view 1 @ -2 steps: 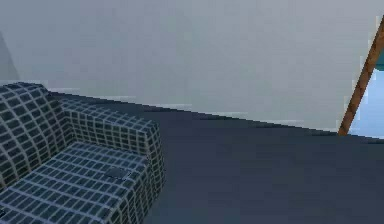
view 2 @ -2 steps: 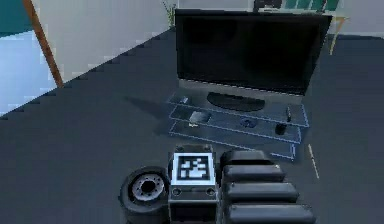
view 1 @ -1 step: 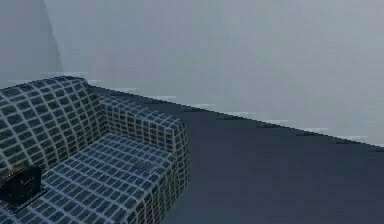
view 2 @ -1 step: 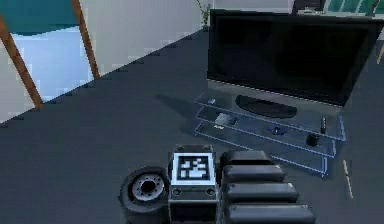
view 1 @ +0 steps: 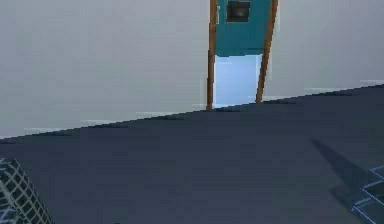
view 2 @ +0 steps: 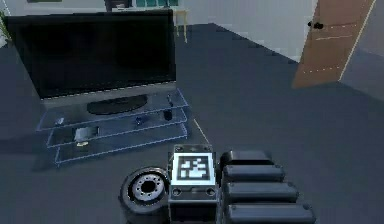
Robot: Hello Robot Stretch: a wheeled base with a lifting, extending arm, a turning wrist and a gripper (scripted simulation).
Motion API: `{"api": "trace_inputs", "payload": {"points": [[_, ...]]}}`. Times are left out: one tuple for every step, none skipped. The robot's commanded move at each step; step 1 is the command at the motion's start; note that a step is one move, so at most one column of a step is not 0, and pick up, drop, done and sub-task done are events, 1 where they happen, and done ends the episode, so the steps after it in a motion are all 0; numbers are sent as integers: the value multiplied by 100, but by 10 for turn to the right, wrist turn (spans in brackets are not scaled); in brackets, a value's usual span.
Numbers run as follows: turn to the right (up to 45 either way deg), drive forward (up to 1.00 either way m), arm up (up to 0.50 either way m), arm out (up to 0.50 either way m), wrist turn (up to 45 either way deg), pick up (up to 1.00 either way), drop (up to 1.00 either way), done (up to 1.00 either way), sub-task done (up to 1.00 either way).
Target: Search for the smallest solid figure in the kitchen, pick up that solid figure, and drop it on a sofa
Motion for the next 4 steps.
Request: {"api": "trace_inputs", "payload": {"points": [[450,0,0,0,0,0,0,0,0],[450,0,0,0,0,0,0,0,0],[240,0,0,0,0,0,0,0,0],[450,0,0,0,0,0,0,0,0]]}}
